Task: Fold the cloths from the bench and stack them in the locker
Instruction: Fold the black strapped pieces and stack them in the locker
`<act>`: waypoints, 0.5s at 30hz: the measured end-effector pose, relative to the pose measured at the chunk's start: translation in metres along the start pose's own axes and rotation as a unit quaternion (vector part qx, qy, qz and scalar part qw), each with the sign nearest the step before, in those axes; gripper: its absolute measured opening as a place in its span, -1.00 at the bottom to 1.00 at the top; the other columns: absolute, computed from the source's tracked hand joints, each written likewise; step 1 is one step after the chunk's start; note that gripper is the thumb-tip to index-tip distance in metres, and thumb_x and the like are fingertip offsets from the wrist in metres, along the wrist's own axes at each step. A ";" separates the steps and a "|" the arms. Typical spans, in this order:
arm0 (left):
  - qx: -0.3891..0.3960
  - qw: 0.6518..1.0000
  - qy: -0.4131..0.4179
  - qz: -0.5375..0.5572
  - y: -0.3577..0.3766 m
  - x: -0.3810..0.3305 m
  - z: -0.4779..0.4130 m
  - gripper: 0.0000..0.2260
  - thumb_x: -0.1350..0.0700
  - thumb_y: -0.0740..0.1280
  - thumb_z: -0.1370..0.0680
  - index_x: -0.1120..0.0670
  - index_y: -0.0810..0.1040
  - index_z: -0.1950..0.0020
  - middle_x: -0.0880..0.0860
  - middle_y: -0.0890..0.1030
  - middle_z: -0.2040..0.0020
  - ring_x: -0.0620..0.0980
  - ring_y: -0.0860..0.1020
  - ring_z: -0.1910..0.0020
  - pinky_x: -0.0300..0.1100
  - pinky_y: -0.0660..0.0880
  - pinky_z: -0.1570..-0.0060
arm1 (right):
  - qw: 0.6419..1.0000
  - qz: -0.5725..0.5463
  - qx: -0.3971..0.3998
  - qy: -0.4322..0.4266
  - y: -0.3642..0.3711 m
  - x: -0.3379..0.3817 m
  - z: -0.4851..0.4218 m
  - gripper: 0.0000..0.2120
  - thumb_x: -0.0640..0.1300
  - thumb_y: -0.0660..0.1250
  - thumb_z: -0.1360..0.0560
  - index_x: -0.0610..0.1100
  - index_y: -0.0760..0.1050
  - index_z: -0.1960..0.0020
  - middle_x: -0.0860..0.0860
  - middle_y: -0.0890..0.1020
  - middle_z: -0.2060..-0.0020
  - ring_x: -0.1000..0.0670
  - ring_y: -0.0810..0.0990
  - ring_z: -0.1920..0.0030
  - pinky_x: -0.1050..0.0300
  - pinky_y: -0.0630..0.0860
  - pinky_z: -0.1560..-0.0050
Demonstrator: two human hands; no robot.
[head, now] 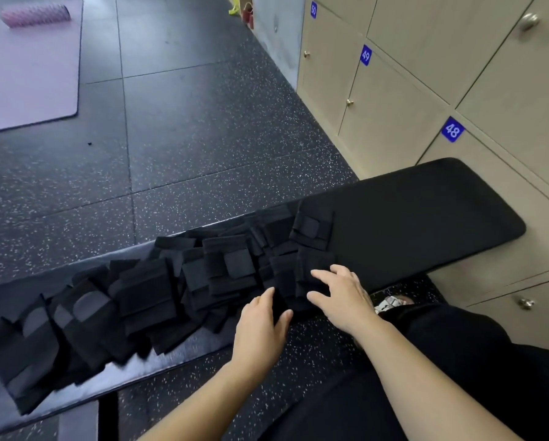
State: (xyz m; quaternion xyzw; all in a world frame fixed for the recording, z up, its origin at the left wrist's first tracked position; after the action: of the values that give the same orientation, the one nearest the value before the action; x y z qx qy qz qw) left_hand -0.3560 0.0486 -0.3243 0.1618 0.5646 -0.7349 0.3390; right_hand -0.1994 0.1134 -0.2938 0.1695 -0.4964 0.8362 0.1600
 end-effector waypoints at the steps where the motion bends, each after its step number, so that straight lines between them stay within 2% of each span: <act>1: -0.001 1.000 0.002 0.011 0.002 -0.001 -0.001 -0.46 -0.10 0.23 -0.62 0.06 0.20 -0.55 0.00 0.42 -0.41 -0.03 0.34 -0.41 -0.17 0.31 -0.33 | 1.000 -0.009 -0.005 0.005 0.000 -0.002 -0.001 -0.53 0.06 0.26 -0.57 0.10 0.32 -0.46 -0.01 0.19 -0.51 -0.03 0.14 -0.49 0.03 0.26 -0.36; 5: 0.001 0.999 0.006 0.039 0.007 -0.011 -0.006 -0.48 -0.11 0.23 -0.62 0.04 0.24 -0.53 0.01 0.46 -0.36 -0.03 0.39 -0.36 -0.16 0.35 -0.32 | 0.996 -0.075 -0.029 0.038 0.001 -0.013 -0.004 -0.64 0.01 0.26 -0.58 0.10 0.43 -0.37 -0.02 0.21 -0.49 -0.04 0.23 -0.46 0.03 0.29 -0.34; 8: 0.016 0.997 -0.011 0.070 0.013 -0.021 -0.011 -0.52 -0.14 0.24 -0.61 0.05 0.35 -0.46 0.00 0.51 -0.30 -0.02 0.44 -0.32 -0.16 0.37 -0.29 | 0.991 -0.114 -0.039 0.057 0.000 -0.021 -0.007 -0.70 -0.02 0.26 -0.58 0.11 0.49 -0.30 -0.01 0.23 -0.47 -0.05 0.36 -0.38 0.04 0.37 -0.31; 10: 0.021 0.994 -0.016 0.106 0.018 -0.028 -0.016 -0.64 -0.17 0.25 -0.59 0.05 0.51 -0.24 -0.03 0.59 -0.11 -0.03 0.54 -0.15 -0.09 0.47 -0.18 | 0.989 -0.123 -0.045 0.064 -0.002 -0.023 -0.008 -0.72 -0.04 0.27 -0.57 0.11 0.51 -0.27 0.00 0.26 -0.45 -0.04 0.41 -0.32 0.08 0.40 -0.24; 12: 0.016 0.983 -0.049 0.176 0.020 -0.033 -0.020 -0.67 -0.16 0.29 -0.57 0.12 0.51 0.04 -0.03 0.60 0.14 -0.06 0.55 0.11 -0.03 0.52 0.04 | 0.989 -0.126 -0.048 0.066 -0.002 -0.024 -0.009 -0.72 -0.05 0.29 -0.56 0.11 0.51 -0.26 0.02 0.28 -0.44 -0.03 0.41 -0.31 0.07 0.41 -0.24; 14: 0.020 0.974 -0.077 0.213 0.021 -0.034 -0.024 -0.62 -0.19 0.32 -0.54 0.14 0.50 0.11 -0.06 0.60 0.20 -0.10 0.54 0.17 -0.09 0.52 0.11 | 0.988 -0.134 -0.047 0.066 -0.002 -0.025 -0.009 -0.72 -0.06 0.30 -0.55 0.11 0.52 -0.25 0.02 0.30 -0.41 -0.02 0.41 -0.31 0.05 0.41 -0.25; 15: 0.020 0.972 -0.083 0.219 0.022 -0.034 -0.026 -0.60 -0.23 0.35 -0.50 0.12 0.55 0.05 -0.05 0.64 0.14 -0.11 0.59 0.11 -0.10 0.55 0.03 | 0.987 -0.139 -0.047 0.066 -0.002 -0.026 -0.009 -0.73 -0.06 0.30 -0.55 0.11 0.53 -0.23 0.03 0.32 -0.39 -0.01 0.41 -0.30 0.06 0.42 -0.24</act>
State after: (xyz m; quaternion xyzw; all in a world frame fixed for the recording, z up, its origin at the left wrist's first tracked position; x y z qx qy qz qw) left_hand -0.3207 0.0809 -0.3269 0.2270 0.4702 -0.6647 0.5344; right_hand -0.1767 0.1200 -0.3075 0.1732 -0.4950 0.7911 0.3148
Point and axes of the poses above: each hand's wrist, its own z-axis away from the middle knuckle, its own y-axis out of the palm, x = y × z, the point moved 4 cm from there along -z, towards the middle knuckle
